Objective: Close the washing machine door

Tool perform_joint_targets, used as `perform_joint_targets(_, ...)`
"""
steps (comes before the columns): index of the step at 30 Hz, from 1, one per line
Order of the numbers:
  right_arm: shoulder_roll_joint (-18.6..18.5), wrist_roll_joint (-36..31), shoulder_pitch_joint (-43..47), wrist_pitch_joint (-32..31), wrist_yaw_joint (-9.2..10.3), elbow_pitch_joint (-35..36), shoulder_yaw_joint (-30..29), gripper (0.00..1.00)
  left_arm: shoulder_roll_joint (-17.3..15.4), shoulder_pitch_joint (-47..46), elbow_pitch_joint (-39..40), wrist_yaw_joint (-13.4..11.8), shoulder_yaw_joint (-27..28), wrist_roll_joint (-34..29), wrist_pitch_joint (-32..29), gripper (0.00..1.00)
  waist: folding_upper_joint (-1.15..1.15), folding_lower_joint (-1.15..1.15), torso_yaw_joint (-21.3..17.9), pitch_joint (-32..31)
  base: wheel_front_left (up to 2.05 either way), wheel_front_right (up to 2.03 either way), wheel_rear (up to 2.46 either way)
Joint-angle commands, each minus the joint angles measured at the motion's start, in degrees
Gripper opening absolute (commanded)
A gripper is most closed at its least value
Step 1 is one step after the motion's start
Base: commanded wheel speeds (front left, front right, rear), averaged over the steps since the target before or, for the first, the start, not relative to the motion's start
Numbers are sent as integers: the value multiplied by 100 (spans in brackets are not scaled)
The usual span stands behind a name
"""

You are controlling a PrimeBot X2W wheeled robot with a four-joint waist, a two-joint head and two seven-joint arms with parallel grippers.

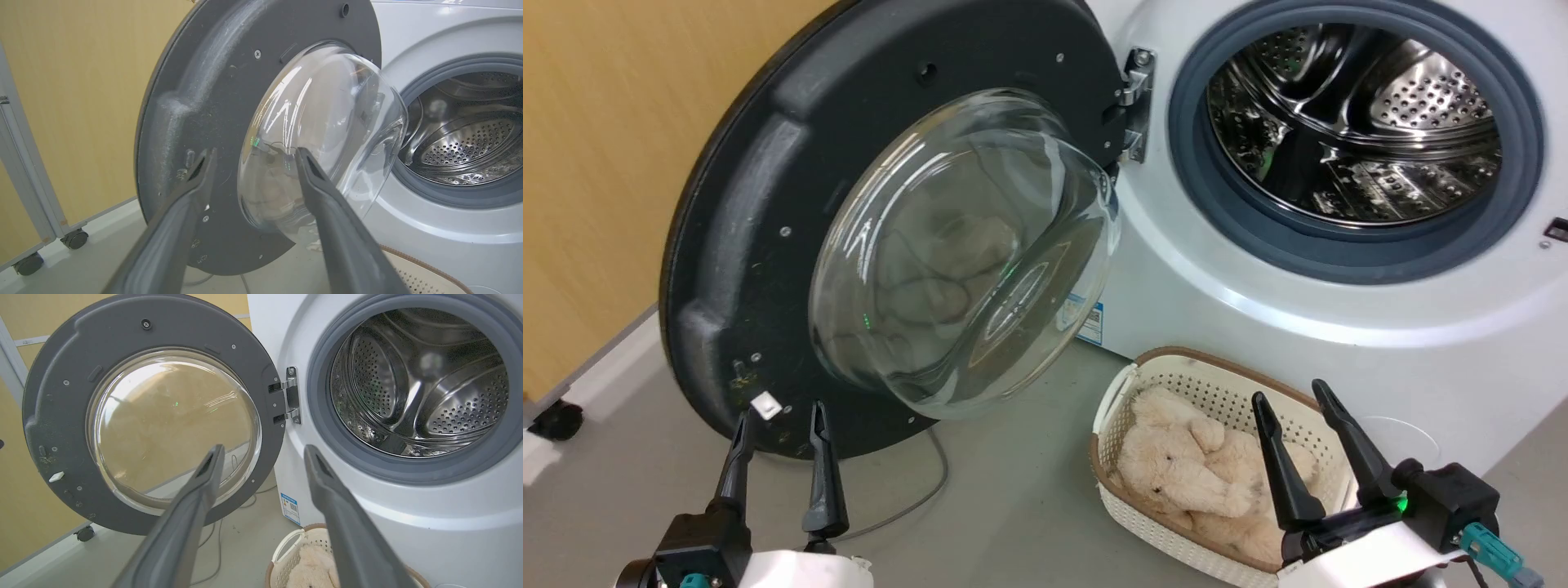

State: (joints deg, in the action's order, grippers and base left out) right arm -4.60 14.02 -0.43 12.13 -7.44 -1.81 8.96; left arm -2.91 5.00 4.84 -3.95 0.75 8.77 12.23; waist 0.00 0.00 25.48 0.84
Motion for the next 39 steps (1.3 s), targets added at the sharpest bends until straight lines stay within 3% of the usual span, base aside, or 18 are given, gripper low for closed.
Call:
perform_joint_targets(1, -41, 64, -71, 59, -4, -22, 30, 100, 2, 75, 35, -49, 18, 28, 49, 100, 0, 0, 40, 0, 0, 0, 0)
perform_joint_targets(20, -89, 336, -107, 286, -5, -66, 192, 100, 3, 122, 92, -141, 5, 201, 276, 100, 0, 0, 505, 36, 0, 0, 0)
perform_joint_targets(31, -75, 336, -71, 286, -5, -46, 180, 100, 3, 123, 82, -122, 15, 184, 277, 100, 0, 0, 496, 13, 0, 0, 0)
perform_joint_targets(32, -73, 333, -66, 286, -5, -42, 176, 100, 3, 117, 83, -110, 15, 188, 277, 74, 0, 0, 495, 16, 0, 0, 0)
perform_joint_targets(33, -72, 329, -63, 286, -5, -38, 172, 100, 3, 103, 94, -89, 21, 194, 277, 0, 0, 0, 495, 21, 0, 0, 0)
perform_joint_targets(39, -99, 283, -39, 286, -5, 26, 95, 100, 3, -190, 619, -21, 290, -189, 277, 0, 0, 0, 500, 133, 0, 0, 0)
